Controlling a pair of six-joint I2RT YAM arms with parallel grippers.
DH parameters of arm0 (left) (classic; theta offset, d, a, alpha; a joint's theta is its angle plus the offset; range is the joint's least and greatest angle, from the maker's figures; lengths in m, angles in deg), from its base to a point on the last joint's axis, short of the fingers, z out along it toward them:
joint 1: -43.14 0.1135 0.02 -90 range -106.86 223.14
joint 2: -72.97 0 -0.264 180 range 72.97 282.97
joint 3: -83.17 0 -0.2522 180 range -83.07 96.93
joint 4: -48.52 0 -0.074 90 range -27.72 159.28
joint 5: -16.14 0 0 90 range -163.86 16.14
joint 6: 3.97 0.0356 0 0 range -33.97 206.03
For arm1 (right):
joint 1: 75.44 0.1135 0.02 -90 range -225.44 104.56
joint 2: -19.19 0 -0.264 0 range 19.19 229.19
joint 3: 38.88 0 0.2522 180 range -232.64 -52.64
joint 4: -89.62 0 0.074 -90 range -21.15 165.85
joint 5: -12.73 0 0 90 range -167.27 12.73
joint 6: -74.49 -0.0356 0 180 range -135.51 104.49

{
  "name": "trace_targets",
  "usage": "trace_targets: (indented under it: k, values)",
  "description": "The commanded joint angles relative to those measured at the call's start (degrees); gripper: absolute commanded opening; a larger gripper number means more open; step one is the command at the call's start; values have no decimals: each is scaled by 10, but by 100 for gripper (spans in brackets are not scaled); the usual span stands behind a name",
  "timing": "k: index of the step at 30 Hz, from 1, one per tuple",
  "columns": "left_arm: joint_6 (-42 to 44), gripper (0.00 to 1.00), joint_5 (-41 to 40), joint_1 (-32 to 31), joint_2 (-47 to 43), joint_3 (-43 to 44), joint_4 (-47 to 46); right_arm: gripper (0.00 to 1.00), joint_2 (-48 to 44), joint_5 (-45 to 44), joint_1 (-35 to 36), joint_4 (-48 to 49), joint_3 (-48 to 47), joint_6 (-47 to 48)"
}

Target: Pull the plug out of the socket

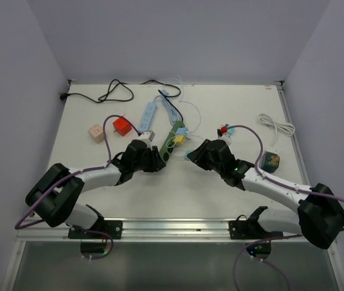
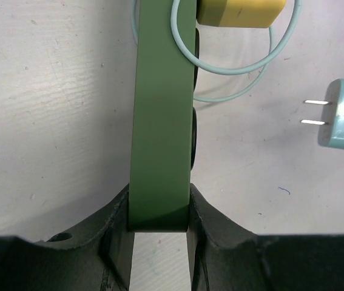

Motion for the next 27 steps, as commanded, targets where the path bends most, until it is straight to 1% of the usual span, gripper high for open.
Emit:
trace_targets:
  k: [1,3,4,5,6,7,9,10,13,16,17,20,22,27]
  values:
    - [4,0,-16,6,-9,17,-9,0,-53,-54,-16,-34,7,23]
    - [-2,0,-7,7,-9,13,-19,0,-66,-37,-42,-36,23,28]
    - [-3,0,0,7,-9,11,-21,0,-73,-9,-91,-25,44,27]
    - [-6,0,4,7,-9,10,-22,0,-86,19,-122,-13,59,20]
    - [-7,0,7,7,-12,8,-24,0,-91,71,-151,4,84,20]
    - [-6,0,9,8,-13,7,-24,0,-94,88,-200,20,90,23]
    - [-5,0,14,8,-18,6,-24,0,-88,116,-237,17,88,45]
    - [-3,0,14,10,-19,6,-23,0,-82,116,-267,19,86,52]
    - [11,0,15,14,-24,15,-6,0,-53,182,-317,49,81,64]
    - [17,0,14,20,-34,14,1,0,-10,202,-350,67,62,77]
    - [18,0,14,21,-37,14,1,0,19,226,-365,88,52,80]
    - [17,0,20,22,-37,16,2,0,65,248,-381,100,29,90]
    - [17,0,24,22,-37,16,2,0,99,255,-390,117,11,95]
    - [12,0,35,23,-28,16,-10,0,143,245,-396,130,-27,118]
